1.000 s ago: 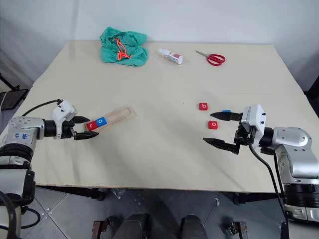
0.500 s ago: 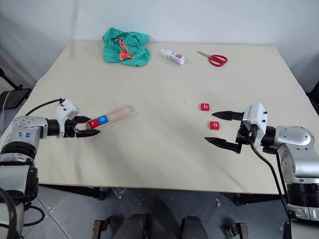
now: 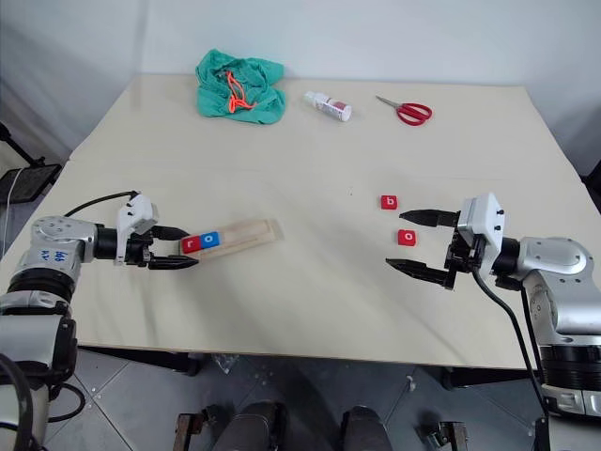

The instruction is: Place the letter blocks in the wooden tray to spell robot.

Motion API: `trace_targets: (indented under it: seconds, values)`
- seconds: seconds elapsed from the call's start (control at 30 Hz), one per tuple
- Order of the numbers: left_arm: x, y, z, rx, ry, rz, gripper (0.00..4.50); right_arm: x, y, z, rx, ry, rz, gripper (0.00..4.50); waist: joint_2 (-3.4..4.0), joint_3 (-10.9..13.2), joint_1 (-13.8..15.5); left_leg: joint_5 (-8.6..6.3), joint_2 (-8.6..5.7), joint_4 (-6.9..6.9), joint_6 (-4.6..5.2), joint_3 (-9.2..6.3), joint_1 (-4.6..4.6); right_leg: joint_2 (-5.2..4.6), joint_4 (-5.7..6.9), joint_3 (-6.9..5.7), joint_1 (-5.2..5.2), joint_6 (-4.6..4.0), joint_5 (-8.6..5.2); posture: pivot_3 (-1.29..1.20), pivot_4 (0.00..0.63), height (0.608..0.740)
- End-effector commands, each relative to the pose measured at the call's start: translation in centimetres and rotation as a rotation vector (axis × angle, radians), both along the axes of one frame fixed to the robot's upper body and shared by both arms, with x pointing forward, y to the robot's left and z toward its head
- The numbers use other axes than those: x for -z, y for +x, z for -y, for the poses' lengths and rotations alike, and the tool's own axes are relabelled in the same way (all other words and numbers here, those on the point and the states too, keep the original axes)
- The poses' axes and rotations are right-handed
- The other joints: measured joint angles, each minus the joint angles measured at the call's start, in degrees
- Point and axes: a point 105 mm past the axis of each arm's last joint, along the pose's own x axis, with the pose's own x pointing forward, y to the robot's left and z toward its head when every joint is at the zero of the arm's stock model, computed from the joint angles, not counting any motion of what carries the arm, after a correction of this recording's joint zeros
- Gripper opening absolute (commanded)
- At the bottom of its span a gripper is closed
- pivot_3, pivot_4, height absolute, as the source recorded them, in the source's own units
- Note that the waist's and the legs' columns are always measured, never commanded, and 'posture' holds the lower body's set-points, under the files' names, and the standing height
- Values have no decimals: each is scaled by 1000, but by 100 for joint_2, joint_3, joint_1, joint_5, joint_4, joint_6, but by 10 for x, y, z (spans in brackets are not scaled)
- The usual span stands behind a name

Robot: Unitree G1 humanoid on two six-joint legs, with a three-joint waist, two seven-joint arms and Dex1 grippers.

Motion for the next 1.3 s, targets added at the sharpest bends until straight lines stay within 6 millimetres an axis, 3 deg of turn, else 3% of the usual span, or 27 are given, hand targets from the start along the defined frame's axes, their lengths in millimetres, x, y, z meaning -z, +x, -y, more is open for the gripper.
trace_targets:
  seconds: [0.03,0.23,0.53,0.67,0.93,1.0,1.07,1.3]
  values:
    - [-13,0,27,141,-7,61,3527,-12,-16,6,-53,-42,33,4500,-1,1,11,0,-1,1,0,0,-3,0,-1,-4,0,0,0,0,150,740]
    - [-11,-1,74,284,-9,114,3527,7,-39,12,-136,-117,-73,4500,-5,3,2,0,-1,4,1,1,-20,1,-9,-19,1,1,1,0,150,740]
    - [12,-17,126,388,38,128,3527,11,-41,21,-51,-92,-75,4500,-9,5,11,-1,11,7,2,31,-15,2,-16,-17,1,1,1,0,150,740]
    - [21,-20,130,352,81,110,3527,12,-43,20,-31,-86,-71,4500,-8,5,27,-2,11,8,3,30,-13,2,-21,-17,8,1,1,0,150,740]
    - [17,-29,140,338,45,94,3527,11,-41,19,-6,-76,-66,4500,-8,5,52,-5,9,14,8,31,-10,1,-28,-15,16,2,1,0,150,740]
    - [20,-32,138,339,59,77,4249,11,-39,19,-6,-77,-64,4500,-8,5,62,-5,9,13,9,31,-11,2,-29,-15,16,2,1,0,150,740]
    - [21,-32,135,331,71,63,4480,10,-38,19,-6,-78,-62,4500,-8,5,83,-5,10,13,9,32,-10,2,-31,-15,16,2,1,0,150,740]
    - [-11,-31,129,357,-31,141,4480,8,-34,22,7,-83,-52,4500,-8,5,82,-5,12,10,9,37,-11,3,-32,-13,13,2,1,0,150,740]
